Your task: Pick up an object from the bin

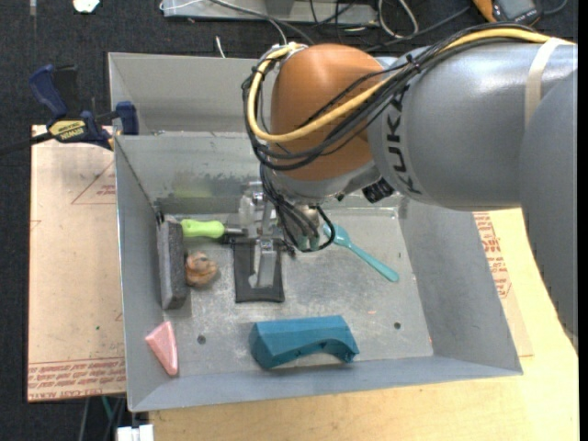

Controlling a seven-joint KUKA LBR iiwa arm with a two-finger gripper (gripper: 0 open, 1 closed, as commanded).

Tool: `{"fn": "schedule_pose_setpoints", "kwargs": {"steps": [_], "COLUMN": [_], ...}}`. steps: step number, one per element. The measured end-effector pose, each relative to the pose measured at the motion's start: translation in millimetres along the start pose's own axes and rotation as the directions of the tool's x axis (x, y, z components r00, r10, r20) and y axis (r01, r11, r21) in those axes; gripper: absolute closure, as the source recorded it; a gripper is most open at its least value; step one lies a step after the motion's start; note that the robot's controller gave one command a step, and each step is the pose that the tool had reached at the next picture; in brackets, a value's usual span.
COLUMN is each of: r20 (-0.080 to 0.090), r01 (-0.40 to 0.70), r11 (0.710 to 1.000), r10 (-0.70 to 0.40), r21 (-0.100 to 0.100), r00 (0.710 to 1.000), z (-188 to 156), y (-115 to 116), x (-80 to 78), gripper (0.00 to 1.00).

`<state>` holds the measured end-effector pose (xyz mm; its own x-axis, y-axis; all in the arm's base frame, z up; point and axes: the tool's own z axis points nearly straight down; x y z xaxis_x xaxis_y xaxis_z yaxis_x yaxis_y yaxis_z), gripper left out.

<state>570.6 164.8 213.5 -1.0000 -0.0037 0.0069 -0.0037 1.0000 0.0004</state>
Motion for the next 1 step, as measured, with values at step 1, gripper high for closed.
{"fn": "schedule_pose_setpoints", "kwargs": {"steps": [1], "r20": [0.008], "r01": [-0.003], "r11": [1.0], "r10": [0.003], "r21": [-0.001], "r00": [1.0], "z": [-4.8], "y": [-0.9], "x": [-1.7], "gripper": [0.0]}}
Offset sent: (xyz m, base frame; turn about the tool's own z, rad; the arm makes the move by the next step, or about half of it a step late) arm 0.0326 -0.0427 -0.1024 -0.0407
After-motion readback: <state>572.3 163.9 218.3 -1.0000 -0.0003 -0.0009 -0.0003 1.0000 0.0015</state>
